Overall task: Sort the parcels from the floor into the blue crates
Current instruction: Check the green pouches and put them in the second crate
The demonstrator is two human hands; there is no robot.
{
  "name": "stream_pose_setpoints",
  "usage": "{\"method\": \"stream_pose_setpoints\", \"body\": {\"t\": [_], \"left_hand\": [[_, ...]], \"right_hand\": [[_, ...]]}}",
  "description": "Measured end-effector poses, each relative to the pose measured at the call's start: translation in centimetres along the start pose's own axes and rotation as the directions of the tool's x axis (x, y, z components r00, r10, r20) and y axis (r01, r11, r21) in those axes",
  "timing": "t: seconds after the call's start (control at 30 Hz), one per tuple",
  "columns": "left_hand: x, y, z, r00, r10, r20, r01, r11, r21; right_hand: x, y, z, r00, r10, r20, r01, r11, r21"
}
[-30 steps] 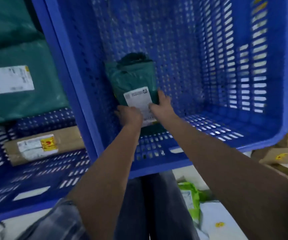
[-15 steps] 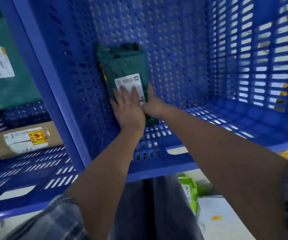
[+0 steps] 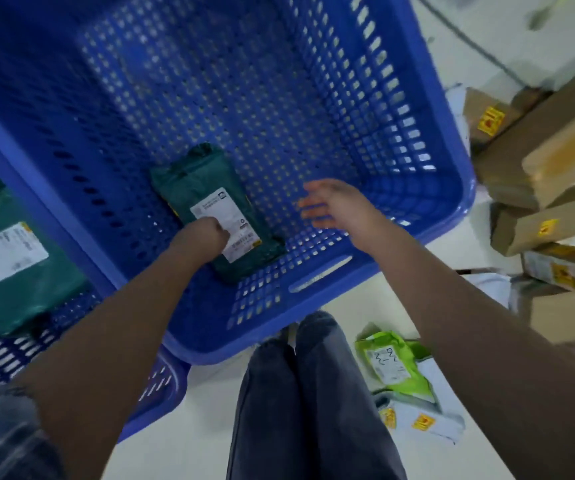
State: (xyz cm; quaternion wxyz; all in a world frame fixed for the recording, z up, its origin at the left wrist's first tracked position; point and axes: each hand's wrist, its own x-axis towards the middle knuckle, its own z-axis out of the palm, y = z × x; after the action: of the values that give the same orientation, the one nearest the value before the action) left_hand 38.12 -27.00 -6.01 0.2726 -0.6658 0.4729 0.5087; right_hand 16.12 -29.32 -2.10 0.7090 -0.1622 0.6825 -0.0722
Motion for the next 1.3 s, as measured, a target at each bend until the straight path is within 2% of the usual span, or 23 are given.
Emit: {"method": "stream_pose_setpoints", "body": {"t": [0.07, 0.13, 0.17, 0.23, 0.27, 0.33, 0.4, 0.47, 0.53, 0.57, 0.67, 0.73, 0.83, 0.93, 1.03, 1.1, 1.2, 1.3], "left_hand": [[-1.6, 1.3, 0.0, 0.997, 0.060, -0.049, -0.061, 0.998, -0.008], [-3.4, 3.0, 0.8, 0.965, 0.215, -0.153, -0.226, 0.972, -0.063], [-4.5, 4.2, 1.3, 0.913, 0.325, -0.246, -0.349, 0.935, -0.060], [-7.0, 7.0, 2.6, 0.759, 0.500, -0.418, -0.565, 0.824, -0.038], [-8.4, 8.5, 3.4, 0.696, 0.540, -0.473, -0.638, 0.768, -0.062], [-11.0, 11.3, 5.1, 0.613, 0.592, -0.523, -0.731, 0.677, -0.091], [-12.8, 13.4, 7.2, 0.534, 0.666, -0.520, -0.784, 0.621, -0.010], [-13.9, 14.8, 9.6, 0.440, 0.760, -0.479, -0.828, 0.550, 0.113], [-14.1, 15.4, 12.5, 0.364, 0.857, -0.364, -0.853, 0.464, 0.238], [-14.0, 15.4, 14.0, 0.348, 0.893, -0.285, -0.858, 0.426, 0.287], [-12.9, 13.8, 18.6, 0.406, 0.913, -0.041, -0.837, 0.389, 0.384], [-12.0, 12.0, 21.6, 0.515, 0.855, 0.064, -0.792, 0.445, 0.418], [-11.3, 9.9, 25.0, 0.695, 0.704, 0.147, -0.672, 0.563, 0.481], [-11.4, 8.4, 27.6, 0.826, 0.506, 0.249, -0.534, 0.560, 0.633], [-11.5, 8.1, 29.9, 0.880, 0.365, 0.305, -0.463, 0.514, 0.722], [-11.1, 8.6, 31.4, 0.898, 0.313, 0.310, -0.432, 0.489, 0.757], [-9.3, 10.6, 34.0, 0.893, 0.326, 0.311, -0.435, 0.443, 0.784], [-6.8, 13.1, 37.7, 0.864, 0.396, 0.312, -0.474, 0.432, 0.767]], "right_hand": [[-2.5, -0.3, -1.7, 0.988, -0.089, 0.123, 0.073, 0.989, 0.127], [-5.0, -0.1, -3.2, 0.965, -0.148, 0.218, 0.091, 0.964, 0.249], [-6.2, 0.0, -3.8, 0.956, -0.184, 0.229, 0.102, 0.940, 0.327], [-8.7, 0.5, -5.1, 0.947, -0.271, 0.174, 0.148, 0.847, 0.510], [-9.7, 1.1, -5.8, 0.944, -0.305, 0.123, 0.174, 0.781, 0.599], [-11.5, 3.2, -6.9, 0.944, -0.331, -0.007, 0.227, 0.633, 0.741], [-12.6, 6.5, -7.6, 0.952, -0.272, -0.142, 0.265, 0.494, 0.828], [-13.0, 11.0, -7.9, 0.963, -0.123, -0.239, 0.269, 0.399, 0.877], [-12.5, 16.5, -7.8, 0.961, 0.068, -0.267, 0.225, 0.367, 0.902], [-12.3, 19.6, -7.7, 0.952, 0.158, -0.262, 0.185, 0.383, 0.905], [-12.0, 29.0, -6.6, 0.909, 0.360, -0.209, 0.003, 0.496, 0.869], [-12.7, 34.5, -5.4, 0.879, 0.449, -0.163, -0.114, 0.529, 0.841], [-14.1, 40.3, -4.3, 0.846, 0.521, -0.112, -0.198, 0.502, 0.842], [-15.3, 43.5, -4.2, 0.831, 0.552, -0.075, -0.234, 0.469, 0.851], [-15.8, 45.1, -5.1, 0.833, 0.549, -0.071, -0.220, 0.446, 0.867], [-15.1, 45.4, -6.2, 0.842, 0.529, -0.104, -0.188, 0.470, 0.862], [-12.4, 45.8, -8.7, 0.841, 0.493, -0.221, -0.118, 0.566, 0.816], [-9.2, 47.1, -11.3, 0.807, 0.492, -0.328, -0.055, 0.616, 0.786]]}}
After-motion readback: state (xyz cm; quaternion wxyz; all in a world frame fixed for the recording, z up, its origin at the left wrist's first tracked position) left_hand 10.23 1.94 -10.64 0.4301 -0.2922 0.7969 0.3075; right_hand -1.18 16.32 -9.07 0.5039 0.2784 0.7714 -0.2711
